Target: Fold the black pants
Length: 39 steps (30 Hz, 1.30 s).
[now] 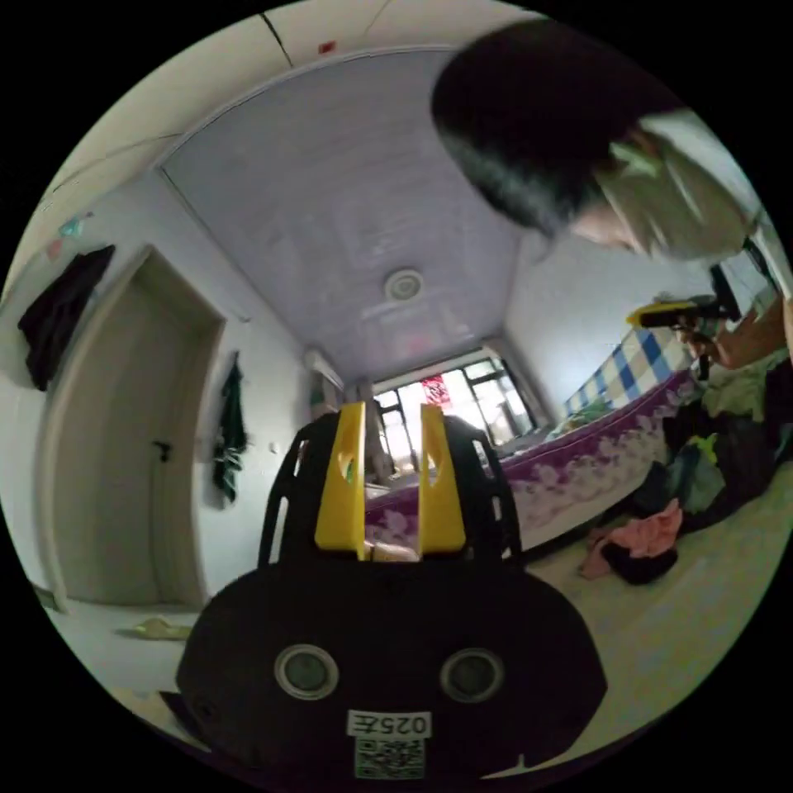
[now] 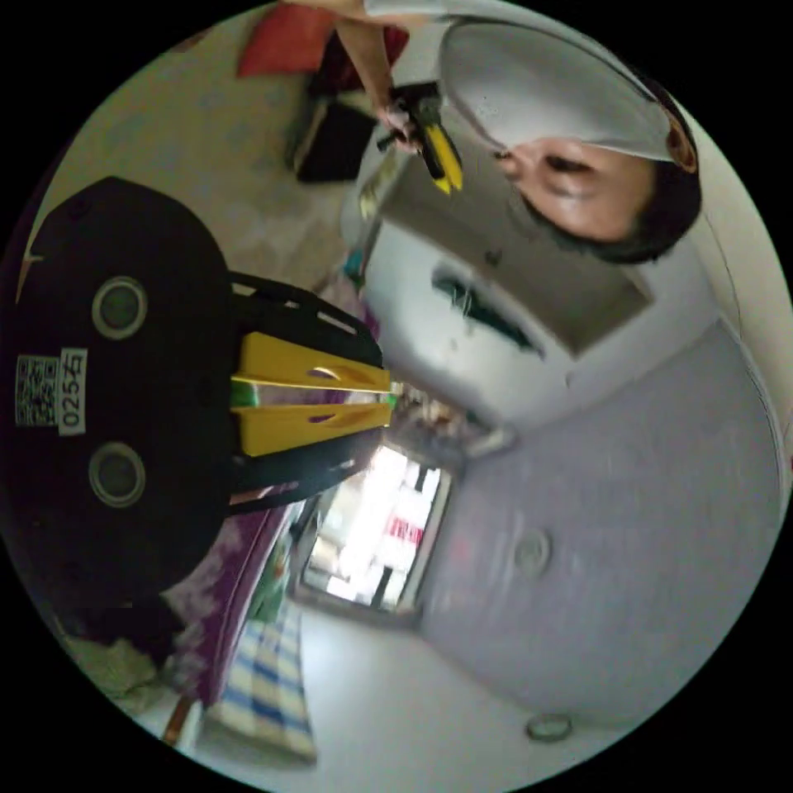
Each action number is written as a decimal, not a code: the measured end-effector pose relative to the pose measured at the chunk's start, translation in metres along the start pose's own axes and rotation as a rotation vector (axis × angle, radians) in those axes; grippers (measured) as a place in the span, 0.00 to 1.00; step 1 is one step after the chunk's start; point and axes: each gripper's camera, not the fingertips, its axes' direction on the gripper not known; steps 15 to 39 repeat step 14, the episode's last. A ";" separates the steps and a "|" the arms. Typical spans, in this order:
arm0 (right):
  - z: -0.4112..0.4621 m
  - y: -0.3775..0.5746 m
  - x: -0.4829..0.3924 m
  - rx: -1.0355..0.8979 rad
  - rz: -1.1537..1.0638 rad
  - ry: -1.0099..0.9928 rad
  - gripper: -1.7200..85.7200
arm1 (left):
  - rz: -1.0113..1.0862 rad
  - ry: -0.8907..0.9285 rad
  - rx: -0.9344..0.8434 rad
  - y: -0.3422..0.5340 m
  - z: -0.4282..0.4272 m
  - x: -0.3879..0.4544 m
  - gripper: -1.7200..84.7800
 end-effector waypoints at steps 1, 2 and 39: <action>-0.025 0.011 0.050 -0.065 0.047 0.100 0.08 | -0.104 0.065 -0.040 -0.004 0.033 0.028 0.09; -0.048 0.023 0.096 -0.159 0.106 0.142 0.11 | -0.253 0.172 -0.040 -0.007 0.063 0.055 0.09; -0.165 0.188 0.430 -0.541 0.812 0.227 0.20 | -0.454 1.003 -1.113 0.096 0.397 0.511 0.16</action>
